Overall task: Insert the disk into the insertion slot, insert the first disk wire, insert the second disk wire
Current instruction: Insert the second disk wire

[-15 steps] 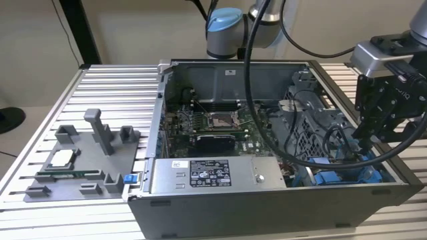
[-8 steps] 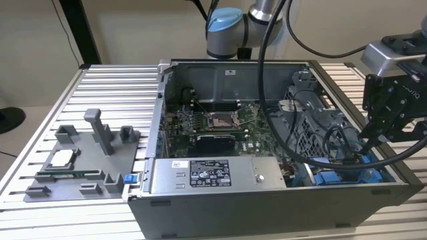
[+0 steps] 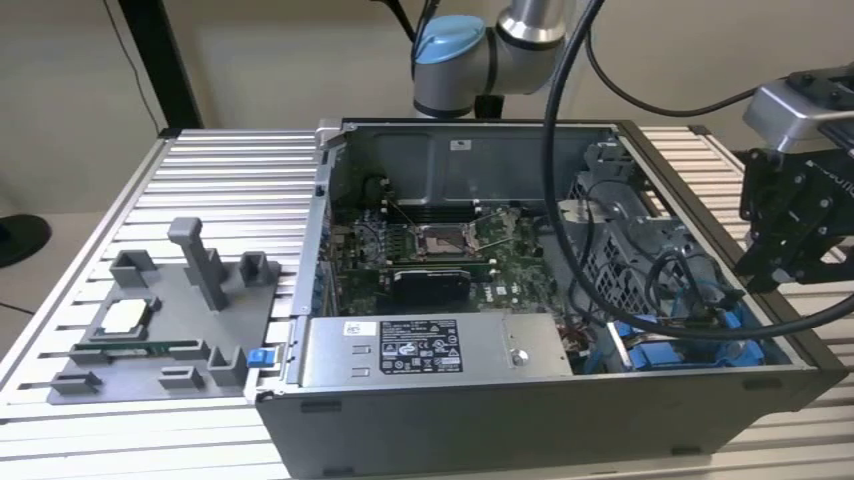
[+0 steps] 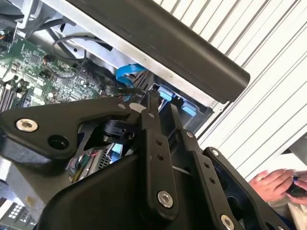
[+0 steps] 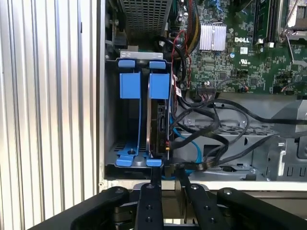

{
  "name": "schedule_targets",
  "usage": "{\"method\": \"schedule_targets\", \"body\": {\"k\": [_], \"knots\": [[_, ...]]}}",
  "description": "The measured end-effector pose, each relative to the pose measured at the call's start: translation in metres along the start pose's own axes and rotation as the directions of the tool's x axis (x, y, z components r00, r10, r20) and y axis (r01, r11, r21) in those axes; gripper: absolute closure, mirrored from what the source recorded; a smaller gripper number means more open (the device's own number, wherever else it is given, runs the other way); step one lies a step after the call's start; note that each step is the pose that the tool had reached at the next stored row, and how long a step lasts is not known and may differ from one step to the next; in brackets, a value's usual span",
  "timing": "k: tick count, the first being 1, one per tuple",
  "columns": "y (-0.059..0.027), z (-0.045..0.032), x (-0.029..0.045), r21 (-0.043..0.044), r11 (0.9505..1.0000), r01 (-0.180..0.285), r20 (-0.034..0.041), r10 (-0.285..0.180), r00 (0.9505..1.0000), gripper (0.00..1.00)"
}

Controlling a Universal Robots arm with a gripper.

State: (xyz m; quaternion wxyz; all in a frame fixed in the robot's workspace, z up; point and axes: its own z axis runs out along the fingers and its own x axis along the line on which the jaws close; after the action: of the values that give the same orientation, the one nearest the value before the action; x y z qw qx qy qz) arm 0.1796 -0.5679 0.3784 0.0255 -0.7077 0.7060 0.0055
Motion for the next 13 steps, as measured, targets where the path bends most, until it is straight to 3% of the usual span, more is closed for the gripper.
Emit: {"method": "schedule_targets", "body": {"k": [7, 13], "knots": [[-0.0102, 0.0003, 0.0, -0.002, 1.0, 0.0, 0.0, 0.0, 1.0, 0.0], [-0.0108, 0.0003, 0.0, -0.0021, 1.0, 0.0, 0.0, 0.0, 1.0, 0.0]]}}
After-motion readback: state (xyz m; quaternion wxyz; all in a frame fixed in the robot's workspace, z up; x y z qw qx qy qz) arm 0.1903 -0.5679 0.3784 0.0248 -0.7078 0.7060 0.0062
